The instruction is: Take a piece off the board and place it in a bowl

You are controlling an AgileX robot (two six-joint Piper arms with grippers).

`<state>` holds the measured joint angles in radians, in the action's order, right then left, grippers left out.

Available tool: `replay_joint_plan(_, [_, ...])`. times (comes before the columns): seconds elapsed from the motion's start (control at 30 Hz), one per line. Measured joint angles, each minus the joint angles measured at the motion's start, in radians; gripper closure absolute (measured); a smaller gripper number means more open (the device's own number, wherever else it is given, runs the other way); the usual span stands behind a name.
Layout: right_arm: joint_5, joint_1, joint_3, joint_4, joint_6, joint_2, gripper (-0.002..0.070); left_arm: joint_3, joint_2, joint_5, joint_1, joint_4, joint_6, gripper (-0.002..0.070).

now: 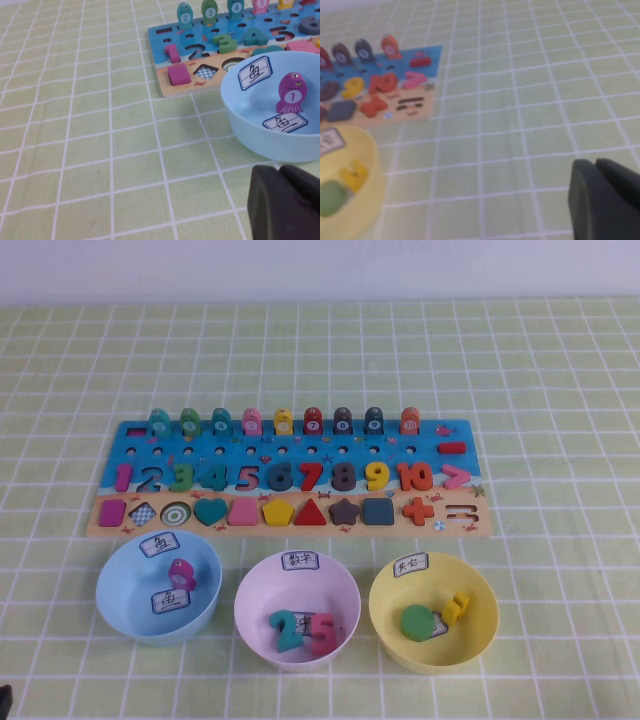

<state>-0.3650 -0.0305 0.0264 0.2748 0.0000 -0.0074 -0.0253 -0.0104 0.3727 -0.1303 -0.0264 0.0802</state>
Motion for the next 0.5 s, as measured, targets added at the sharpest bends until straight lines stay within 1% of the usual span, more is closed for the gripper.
replay_joint_plan(0.07, [0.000, 0.000, 0.000, 0.028, 0.000, 0.000, 0.0694, 0.000, 0.000, 0.000, 0.000, 0.000, 0.000, 0.0680])
replay_joint_plan(0.1, [0.002, 0.000, 0.000, 0.106, 0.000, 0.000, 0.0694, 0.000, 0.000, 0.000, 0.000, 0.000, 0.000, 0.0680])
replay_joint_plan(0.13, [0.004, 0.000, 0.000, 0.202, 0.000, 0.000, 0.0694, 0.000, 0.000, 0.000, 0.000, 0.000, 0.000, 0.0680])
replay_joint_plan(0.23, [0.011, 0.000, 0.000, 0.566, 0.000, 0.000, 0.0694, 0.000, 0.000, 0.000, 0.000, 0.000, 0.000, 0.0679])
replay_joint_plan(0.3, [0.026, 0.000, 0.000, 0.744, 0.000, 0.000, 0.0694, 0.000, 0.000, 0.000, 0.000, 0.000, 0.000, 0.0680])
replay_joint_plan(0.33, [0.032, 0.000, 0.000, 0.805, 0.000, 0.000, 0.0694, 0.000, 0.000, 0.000, 0.000, 0.000, 0.000, 0.0680])
replay_joint_plan(0.4, [0.037, 0.000, 0.000, 0.844, 0.000, 0.000, 0.0694, 0.000, 0.000, 0.000, 0.000, 0.000, 0.000, 0.0680])
replay_joint_plan(0.5, [0.041, 0.000, 0.000, 0.815, 0.000, 0.000, 0.0694, 0.000, 0.000, 0.000, 0.000, 0.000, 0.000, 0.0680])
